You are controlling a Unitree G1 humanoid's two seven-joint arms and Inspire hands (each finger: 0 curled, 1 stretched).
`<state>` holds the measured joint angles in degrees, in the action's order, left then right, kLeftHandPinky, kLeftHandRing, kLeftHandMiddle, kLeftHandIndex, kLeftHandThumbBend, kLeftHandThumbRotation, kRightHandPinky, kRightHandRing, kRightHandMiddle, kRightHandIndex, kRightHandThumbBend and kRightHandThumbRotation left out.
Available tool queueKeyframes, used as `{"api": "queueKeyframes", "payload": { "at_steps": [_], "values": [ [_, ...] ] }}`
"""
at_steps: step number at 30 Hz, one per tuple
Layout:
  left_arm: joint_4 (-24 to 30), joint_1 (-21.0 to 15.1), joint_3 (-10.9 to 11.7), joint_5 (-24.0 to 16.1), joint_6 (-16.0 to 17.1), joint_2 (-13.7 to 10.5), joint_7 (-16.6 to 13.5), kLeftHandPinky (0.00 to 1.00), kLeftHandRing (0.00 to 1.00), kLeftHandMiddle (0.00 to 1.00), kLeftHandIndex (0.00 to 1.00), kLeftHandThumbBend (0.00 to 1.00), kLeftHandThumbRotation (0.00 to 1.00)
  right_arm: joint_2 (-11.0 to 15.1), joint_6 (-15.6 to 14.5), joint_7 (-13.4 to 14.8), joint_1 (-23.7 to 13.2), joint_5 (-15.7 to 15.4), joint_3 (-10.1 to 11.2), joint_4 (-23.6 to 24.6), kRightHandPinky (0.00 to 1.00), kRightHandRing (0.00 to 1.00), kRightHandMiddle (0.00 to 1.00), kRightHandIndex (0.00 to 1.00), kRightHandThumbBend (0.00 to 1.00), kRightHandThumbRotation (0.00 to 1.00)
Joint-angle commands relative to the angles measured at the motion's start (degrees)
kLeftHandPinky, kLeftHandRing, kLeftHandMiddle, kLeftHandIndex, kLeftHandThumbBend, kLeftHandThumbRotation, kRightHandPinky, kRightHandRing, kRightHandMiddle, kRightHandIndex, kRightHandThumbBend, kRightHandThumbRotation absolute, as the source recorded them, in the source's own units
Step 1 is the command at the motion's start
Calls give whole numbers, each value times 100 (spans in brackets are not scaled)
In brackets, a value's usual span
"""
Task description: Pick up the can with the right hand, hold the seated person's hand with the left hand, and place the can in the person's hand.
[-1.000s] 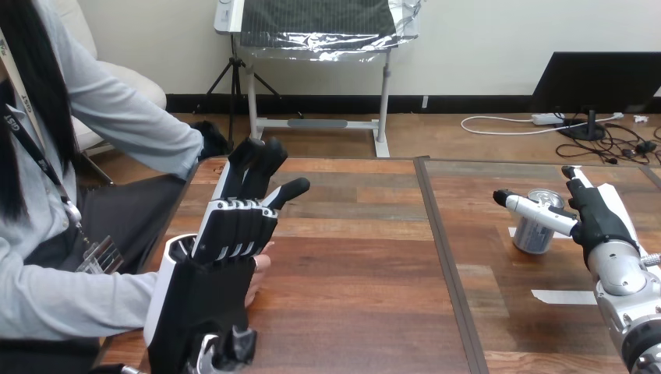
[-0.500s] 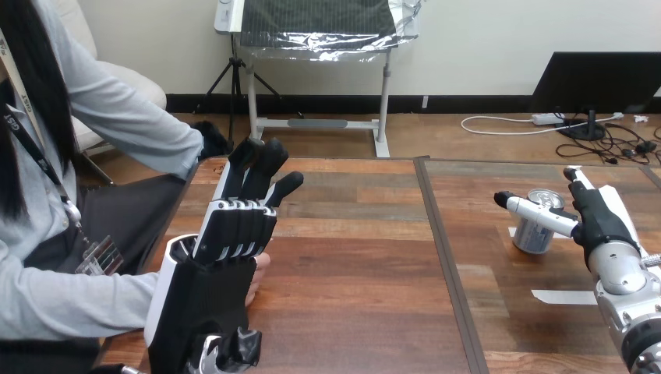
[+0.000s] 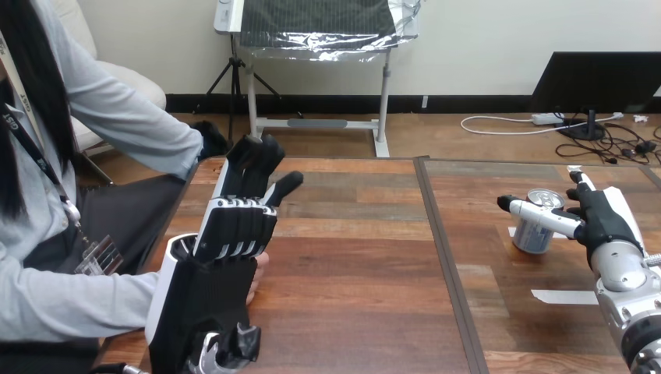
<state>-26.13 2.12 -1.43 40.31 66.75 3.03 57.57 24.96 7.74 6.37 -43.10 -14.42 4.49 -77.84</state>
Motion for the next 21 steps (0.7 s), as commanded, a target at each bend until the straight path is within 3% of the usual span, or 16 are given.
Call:
{"api": "queueKeyframes", "payload": {
  "at_steps": [1,5,8,12,17,21],
  "values": [
    [207,-172,11,-139,25,146,-138,97,99,98,98,86,68,112,-32,113,-639,-36,-1,12,79,90,93,100,100,44],
    [208,-178,-2,-84,56,164,-132,96,98,97,98,86,69,134,-152,159,-659,-185,-133,-4,78,90,93,100,100,45],
    [271,-130,-43,-23,-38,155,-124,96,98,97,98,86,68,113,-171,154,-664,-100,-14,-5,79,91,94,100,100,43],
    [150,-176,43,-117,239,190,-192,92,96,96,97,81,71,106,-243,137,-670,-78,35,-14,80,91,94,100,100,43],
    [222,-123,-24,-106,131,127,-210,89,96,96,97,84,70,94,-316,95,-676,-51,73,-17,80,92,94,100,100,41],
    [204,-125,-17,-144,250,143,-249,88,96,96,97,85,70,84,-331,102,-663,-63,80,-21,81,92,94,100,100,42]
  ]
}}
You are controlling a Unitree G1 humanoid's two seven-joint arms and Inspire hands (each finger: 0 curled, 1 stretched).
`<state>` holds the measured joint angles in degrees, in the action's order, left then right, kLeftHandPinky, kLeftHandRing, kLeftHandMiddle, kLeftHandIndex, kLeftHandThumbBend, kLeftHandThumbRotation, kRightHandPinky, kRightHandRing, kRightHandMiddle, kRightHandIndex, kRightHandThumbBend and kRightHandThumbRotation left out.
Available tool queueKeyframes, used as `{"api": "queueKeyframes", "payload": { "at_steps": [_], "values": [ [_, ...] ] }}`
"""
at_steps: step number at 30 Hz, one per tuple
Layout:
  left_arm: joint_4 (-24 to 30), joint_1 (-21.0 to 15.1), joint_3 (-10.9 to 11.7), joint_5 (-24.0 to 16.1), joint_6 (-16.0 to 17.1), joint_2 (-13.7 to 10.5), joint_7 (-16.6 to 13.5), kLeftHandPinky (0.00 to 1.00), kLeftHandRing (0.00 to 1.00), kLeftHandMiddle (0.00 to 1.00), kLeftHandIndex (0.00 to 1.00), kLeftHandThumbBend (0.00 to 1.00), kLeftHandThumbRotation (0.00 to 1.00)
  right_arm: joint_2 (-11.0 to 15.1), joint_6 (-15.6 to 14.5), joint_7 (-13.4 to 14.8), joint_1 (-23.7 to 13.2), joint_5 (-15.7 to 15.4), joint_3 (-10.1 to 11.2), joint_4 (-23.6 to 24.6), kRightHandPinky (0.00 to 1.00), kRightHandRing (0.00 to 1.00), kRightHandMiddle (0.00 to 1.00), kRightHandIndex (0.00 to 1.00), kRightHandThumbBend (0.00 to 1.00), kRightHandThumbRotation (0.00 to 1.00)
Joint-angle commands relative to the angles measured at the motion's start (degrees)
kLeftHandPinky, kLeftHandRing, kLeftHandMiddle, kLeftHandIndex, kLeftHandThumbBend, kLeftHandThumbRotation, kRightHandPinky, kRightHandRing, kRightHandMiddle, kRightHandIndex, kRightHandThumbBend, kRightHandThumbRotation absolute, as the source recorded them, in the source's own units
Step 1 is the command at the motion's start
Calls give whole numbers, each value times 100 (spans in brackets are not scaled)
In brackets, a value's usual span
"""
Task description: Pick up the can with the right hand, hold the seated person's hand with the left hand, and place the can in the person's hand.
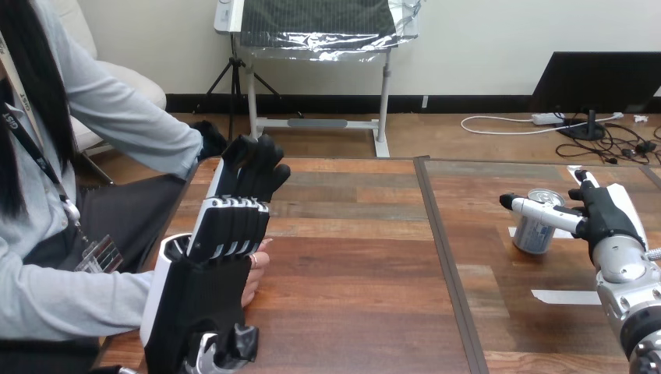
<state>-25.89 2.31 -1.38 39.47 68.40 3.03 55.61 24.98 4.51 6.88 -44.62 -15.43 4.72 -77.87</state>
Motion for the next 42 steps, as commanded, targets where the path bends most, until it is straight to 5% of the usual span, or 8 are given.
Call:
{"api": "queueKeyframes", "payload": {
  "at_steps": [1,15,23,32,42],
  "values": [
    [184,-140,-30,-50,77,137,-50,88,96,96,97,86,70,80,-12,43,-510,47,65,-17,81,92,95,100,100,42],
    [301,-115,-117,153,-184,73,141,99,99,98,99,90,63,58,-14,21,-460,-41,-15,-23,74,87,90,99,100,44],
    [204,-184,-50,185,-102,94,258,93,98,98,99,86,62,52,-7,6,-440,-112,-89,-23,75,88,91,99,100,46],
    [182,-188,-8,129,-57,153,249,92,97,97,98,82,64,23,45,-55,-416,-2,13,-15,50,65,67,98,100,46],
    [219,-172,-50,162,-191,202,231,88,96,97,98,82,65,26,140,-110,-376,-18,-27,-4,60,76,83,97,100,46]
  ]
}}
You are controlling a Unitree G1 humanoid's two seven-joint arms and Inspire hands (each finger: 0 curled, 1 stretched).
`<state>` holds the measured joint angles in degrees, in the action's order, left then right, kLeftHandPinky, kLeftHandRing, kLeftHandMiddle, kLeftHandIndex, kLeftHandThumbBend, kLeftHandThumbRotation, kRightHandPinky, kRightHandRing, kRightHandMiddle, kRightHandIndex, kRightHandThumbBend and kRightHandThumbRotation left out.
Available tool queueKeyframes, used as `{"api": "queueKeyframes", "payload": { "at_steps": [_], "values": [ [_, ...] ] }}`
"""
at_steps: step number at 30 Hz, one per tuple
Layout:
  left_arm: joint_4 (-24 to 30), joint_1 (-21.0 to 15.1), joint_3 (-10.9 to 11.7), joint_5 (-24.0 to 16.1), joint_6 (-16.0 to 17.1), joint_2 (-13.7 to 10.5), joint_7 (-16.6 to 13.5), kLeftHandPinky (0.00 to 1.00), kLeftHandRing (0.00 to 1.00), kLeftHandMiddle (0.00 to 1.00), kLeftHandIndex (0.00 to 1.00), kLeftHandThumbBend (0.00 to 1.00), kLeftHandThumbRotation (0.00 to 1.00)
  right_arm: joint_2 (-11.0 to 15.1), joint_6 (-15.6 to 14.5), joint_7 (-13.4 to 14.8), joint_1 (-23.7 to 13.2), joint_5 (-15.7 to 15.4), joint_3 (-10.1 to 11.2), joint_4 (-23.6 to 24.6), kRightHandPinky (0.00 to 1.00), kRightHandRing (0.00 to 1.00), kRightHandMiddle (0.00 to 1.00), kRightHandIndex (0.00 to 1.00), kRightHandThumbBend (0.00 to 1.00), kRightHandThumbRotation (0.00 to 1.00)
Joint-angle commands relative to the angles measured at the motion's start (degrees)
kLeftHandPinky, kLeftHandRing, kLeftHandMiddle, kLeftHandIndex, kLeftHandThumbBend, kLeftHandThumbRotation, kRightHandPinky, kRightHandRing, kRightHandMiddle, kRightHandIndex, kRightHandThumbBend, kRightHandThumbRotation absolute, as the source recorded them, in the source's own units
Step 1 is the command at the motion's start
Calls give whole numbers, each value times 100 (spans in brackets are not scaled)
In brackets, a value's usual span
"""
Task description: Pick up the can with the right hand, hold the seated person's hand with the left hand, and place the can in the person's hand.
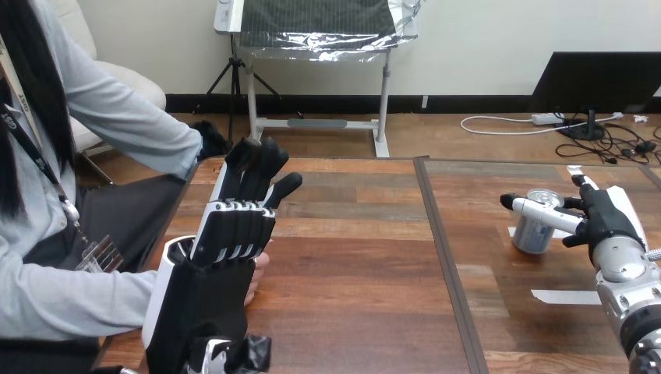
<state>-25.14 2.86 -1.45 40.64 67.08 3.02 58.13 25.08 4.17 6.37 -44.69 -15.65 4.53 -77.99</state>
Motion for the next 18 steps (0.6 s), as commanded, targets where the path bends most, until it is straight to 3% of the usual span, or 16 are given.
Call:
{"api": "queueKeyframes", "payload": {
  "at_steps": [1,8,18],
  "values": [
    [150,-226,-46,53,-74,210,-24,88,96,97,98,82,65,16,177,-64,-369,8,-5,7,62,78,84,97,100,47],
    [86,-237,-28,-11,50,218,-5,88,96,96,98,81,65,25,291,-114,-328,43,26,17,67,80,86,95,100,47],
    [96,-219,-26,-12,48,234,-39,87,96,97,98,82,65,41,355,-160,-316,107,77,30,65,75,77,91,100,51]
  ]
}}
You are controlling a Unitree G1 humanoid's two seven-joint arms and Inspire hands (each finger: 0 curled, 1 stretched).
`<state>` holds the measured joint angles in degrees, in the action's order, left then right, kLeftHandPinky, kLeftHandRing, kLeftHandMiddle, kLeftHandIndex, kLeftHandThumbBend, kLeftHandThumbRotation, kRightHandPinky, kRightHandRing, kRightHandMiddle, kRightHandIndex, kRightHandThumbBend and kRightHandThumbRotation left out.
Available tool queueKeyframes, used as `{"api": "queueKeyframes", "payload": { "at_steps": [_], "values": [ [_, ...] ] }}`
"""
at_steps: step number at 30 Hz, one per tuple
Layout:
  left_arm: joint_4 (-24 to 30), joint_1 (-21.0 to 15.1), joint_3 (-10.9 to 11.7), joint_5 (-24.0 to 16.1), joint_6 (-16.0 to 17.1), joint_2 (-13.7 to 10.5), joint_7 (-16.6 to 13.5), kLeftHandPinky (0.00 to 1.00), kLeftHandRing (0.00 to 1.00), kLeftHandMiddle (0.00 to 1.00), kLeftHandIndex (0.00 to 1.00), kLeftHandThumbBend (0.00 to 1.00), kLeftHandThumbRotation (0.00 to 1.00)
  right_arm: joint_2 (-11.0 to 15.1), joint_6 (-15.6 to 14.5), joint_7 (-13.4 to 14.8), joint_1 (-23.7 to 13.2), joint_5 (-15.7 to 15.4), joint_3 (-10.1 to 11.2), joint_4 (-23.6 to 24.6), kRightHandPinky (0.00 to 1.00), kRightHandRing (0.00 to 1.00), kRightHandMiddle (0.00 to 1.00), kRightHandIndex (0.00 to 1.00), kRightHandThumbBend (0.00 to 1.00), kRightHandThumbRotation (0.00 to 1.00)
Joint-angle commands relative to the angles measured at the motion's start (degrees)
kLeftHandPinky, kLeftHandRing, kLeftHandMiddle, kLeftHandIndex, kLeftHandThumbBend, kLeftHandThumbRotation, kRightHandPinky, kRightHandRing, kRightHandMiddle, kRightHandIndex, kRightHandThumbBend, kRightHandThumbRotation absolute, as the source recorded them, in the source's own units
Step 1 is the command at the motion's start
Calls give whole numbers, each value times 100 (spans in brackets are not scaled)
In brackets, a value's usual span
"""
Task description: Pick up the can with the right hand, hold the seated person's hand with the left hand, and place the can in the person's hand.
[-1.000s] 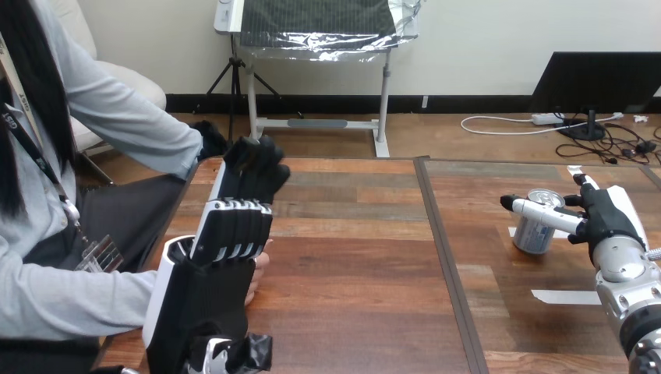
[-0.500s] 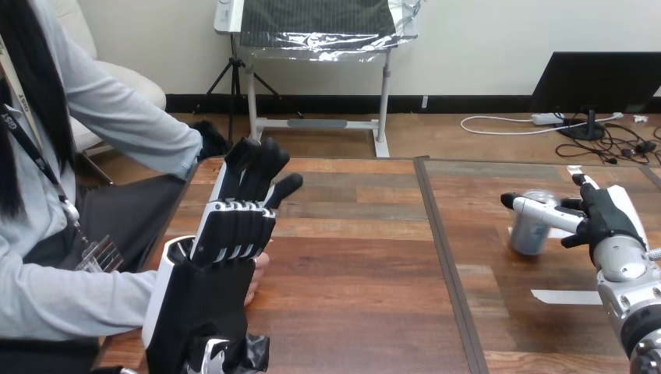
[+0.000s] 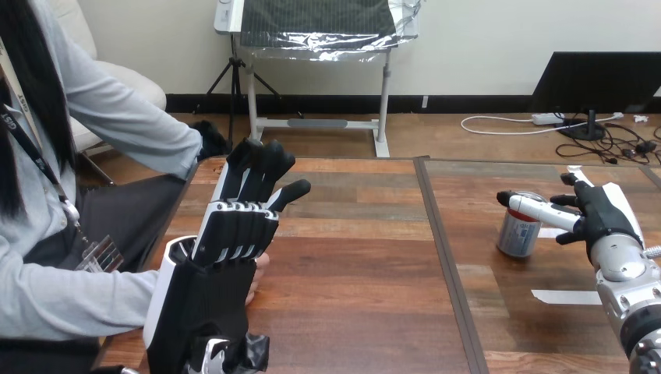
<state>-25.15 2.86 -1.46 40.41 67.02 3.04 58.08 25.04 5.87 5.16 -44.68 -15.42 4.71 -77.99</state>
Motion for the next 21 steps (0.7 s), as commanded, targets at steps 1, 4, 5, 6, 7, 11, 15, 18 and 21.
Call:
{"api": "queueKeyframes", "payload": {
  "at_steps": [1,4,5,6,7,11,15,18,21],
  "values": [
    [96,-220,-26,18,54,231,-29,87,96,97,98,82,65,47,193,-44,-316,87,63,31,65,74,76,90,100,52],
    [62,-253,-26,83,92,237,41,87,96,97,98,81,65,49,236,-68,-305,127,106,36,64,73,75,89,100,52],
    [62,-257,-29,93,84,230,56,87,96,97,98,80,65,49,258,-85,-300,153,131,38,64,73,74,89,100,52],
    [66,-257,-32,95,76,225,62,87,96,97,99,80,65,49,271,-98,-297,170,146,40,64,73,74,88,100,52],
    [68,-257,-34,98,70,222,68,87,96,97,99,80,65,50,281,-106,-295,183,154,41,64,73,74,87,100,52],
    [134,-225,-61,129,-81,198,82,87,97,97,99,80,65,56,348,-97,-285,207,140,49,64,72,74,86,100,52],
    [135,-226,-50,125,-92,210,90,88,97,97,99,80,63,54,384,-92,-281,239,150,53,62,70,72,83,100,52],
    [128,-226,-37,111,-80,226,82,89,97,97,98,80,63,54,405,-112,-280,271,160,59,62,70,72,82,100,52],
    [109,-230,-25,91,-42,236,70,89,97,97,98,80,64,53,427,-105,-279,277,147,65,63,70,72,82,100,52]
  ]
}}
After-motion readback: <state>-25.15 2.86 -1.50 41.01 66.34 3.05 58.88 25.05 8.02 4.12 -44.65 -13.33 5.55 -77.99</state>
